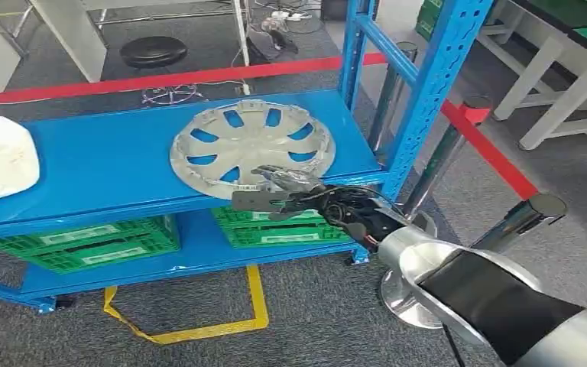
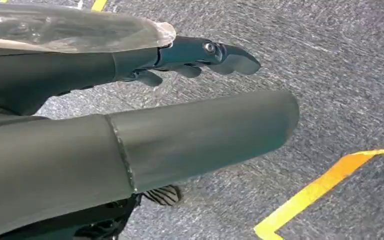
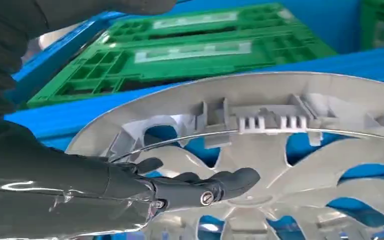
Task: Take the parts from the cabinet and place them on the table.
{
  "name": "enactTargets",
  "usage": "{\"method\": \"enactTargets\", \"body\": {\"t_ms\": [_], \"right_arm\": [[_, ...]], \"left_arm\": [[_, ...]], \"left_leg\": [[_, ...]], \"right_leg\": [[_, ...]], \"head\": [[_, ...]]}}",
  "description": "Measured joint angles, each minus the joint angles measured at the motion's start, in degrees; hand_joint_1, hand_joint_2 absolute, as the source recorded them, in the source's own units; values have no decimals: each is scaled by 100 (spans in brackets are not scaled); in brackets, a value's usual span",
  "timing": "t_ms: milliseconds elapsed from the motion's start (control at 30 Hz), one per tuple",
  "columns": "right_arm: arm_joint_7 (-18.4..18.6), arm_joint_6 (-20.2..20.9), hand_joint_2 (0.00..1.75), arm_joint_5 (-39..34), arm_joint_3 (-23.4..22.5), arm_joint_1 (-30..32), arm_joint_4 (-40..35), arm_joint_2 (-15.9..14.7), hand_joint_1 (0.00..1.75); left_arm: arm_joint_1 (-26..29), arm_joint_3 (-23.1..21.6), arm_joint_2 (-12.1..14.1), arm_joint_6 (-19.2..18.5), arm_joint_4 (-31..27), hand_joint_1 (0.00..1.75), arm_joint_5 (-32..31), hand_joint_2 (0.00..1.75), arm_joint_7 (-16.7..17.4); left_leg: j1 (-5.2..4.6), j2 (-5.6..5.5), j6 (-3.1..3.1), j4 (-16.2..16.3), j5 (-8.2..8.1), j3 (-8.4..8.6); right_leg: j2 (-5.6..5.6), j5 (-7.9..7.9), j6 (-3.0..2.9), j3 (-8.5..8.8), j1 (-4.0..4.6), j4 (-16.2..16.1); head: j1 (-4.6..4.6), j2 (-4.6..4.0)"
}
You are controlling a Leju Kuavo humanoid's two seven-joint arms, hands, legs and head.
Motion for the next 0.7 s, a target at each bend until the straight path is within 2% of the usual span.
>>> {"method": "enactTargets", "body": {"t_ms": [300, 433, 700], "right_arm": [[31, -15, 175, 319, 284, -350, 291, -208, 0], [35, -217, 175, 645, 424, -510, 435, -315, 0], [37, -277, 175, 739, 450, -522, 454, -321, 0]], "left_arm": [[-79, 0, -17, -15, 0, 0, -109, 0, -4], [-125, 0, -42, -9, 0, 0, -125, 0, -4], [-125, 0, -42, -11, 0, 0, -125, 0, -4]], "left_leg": [[0, 3, 0, 2, 0, 0], [0, 5, 0, 2, 0, -1], [0, 8, 0, 2, 0, 0]], "right_leg": [[7, 0, 0, -3, 0, 0], [9, 0, 0, -2, 0, 0], [10, 0, 0, -2, 0, 0]], "head": [[-2, 0], [0, 0], [-2, 0]]}}
